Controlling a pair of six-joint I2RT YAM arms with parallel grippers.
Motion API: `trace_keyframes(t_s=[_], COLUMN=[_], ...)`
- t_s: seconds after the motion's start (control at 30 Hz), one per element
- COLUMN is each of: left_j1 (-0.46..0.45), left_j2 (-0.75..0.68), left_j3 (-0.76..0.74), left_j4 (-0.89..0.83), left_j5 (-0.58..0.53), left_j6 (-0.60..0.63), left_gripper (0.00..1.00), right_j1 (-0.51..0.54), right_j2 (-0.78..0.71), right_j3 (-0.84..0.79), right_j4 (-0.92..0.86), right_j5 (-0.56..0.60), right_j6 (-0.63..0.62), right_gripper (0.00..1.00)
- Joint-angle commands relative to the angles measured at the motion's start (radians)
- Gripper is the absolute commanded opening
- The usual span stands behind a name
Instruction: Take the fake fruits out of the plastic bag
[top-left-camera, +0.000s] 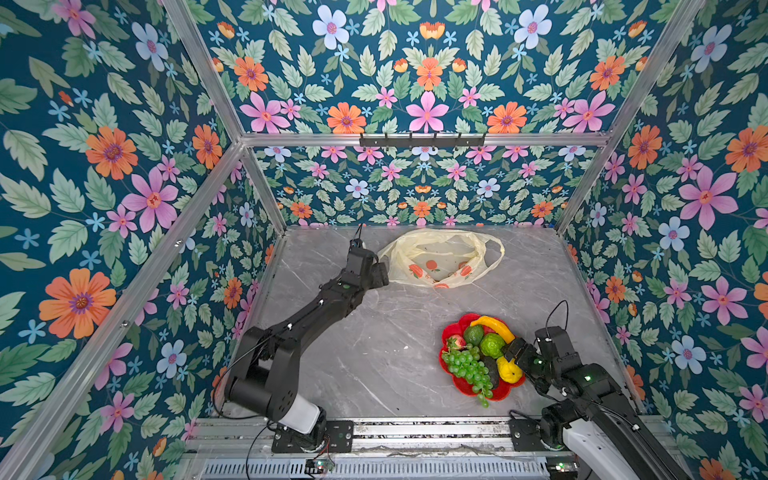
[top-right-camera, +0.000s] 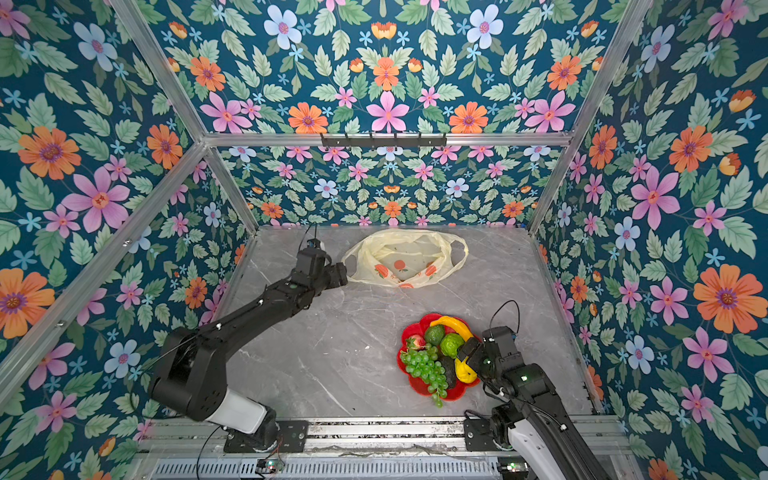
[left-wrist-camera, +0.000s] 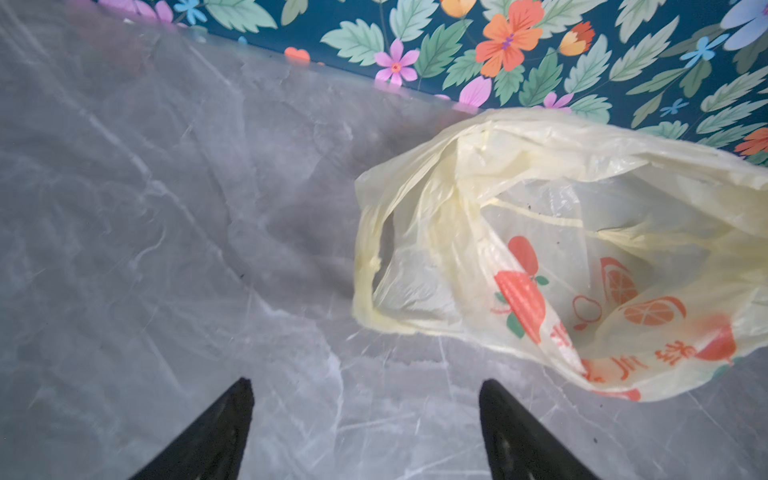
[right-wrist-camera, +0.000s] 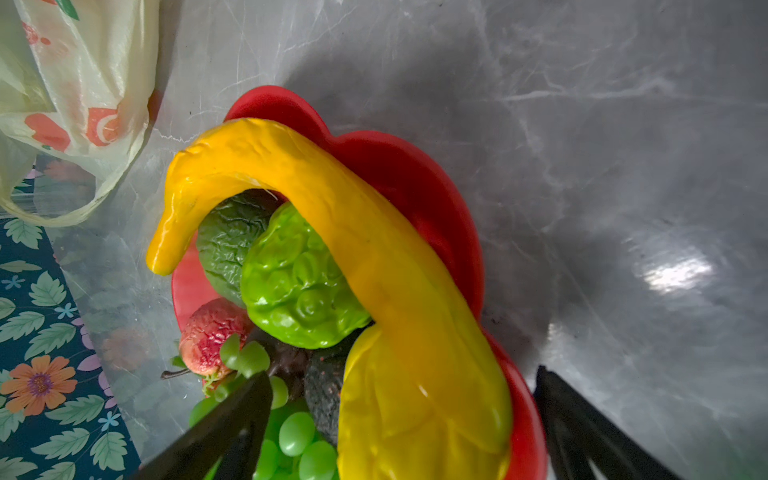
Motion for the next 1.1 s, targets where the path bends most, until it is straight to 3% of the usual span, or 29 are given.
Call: trace_keyframes(t_s=[0.0, 0.17, 0.37, 0.67, 1.07], left_j1=[0.002, 0.002, 0.002, 0.001, 0.002], left_j2=[-0.101, -0.25, -0.351, -0.376, -0.381], left_j3=[-0.12, -0.33, -0.478, -0.529, -0.519], left_j4=[0.082, 0.16, 0.288, 0.341, 0.314], left_j5=[-0.07, -0.201, -0.244, -0.248, -0.242], left_j6=[0.006, 0.02, 0.016, 0.006, -0.012], left_gripper=[0.89, 0.92, 0.97, 1.0, 1.0], right_j1=[0.001, 0.002, 0.021, 0.133, 0.206], right_j2=[0.029, 0.084, 0.139, 0.284, 0.502], right_j3=[0.009, 0.013, 0.011, 0.057, 0.155], right_j4=[0.051, 0.095, 0.144, 0.223, 0.341], right_j5=[-0.019, -0.047, -0.055, 0.007, 0.014], right_j6=[-0.026, -0.025, 0.002, 0.049, 0.064], right_gripper=[0.99, 0.99, 0.99, 0.99, 0.99])
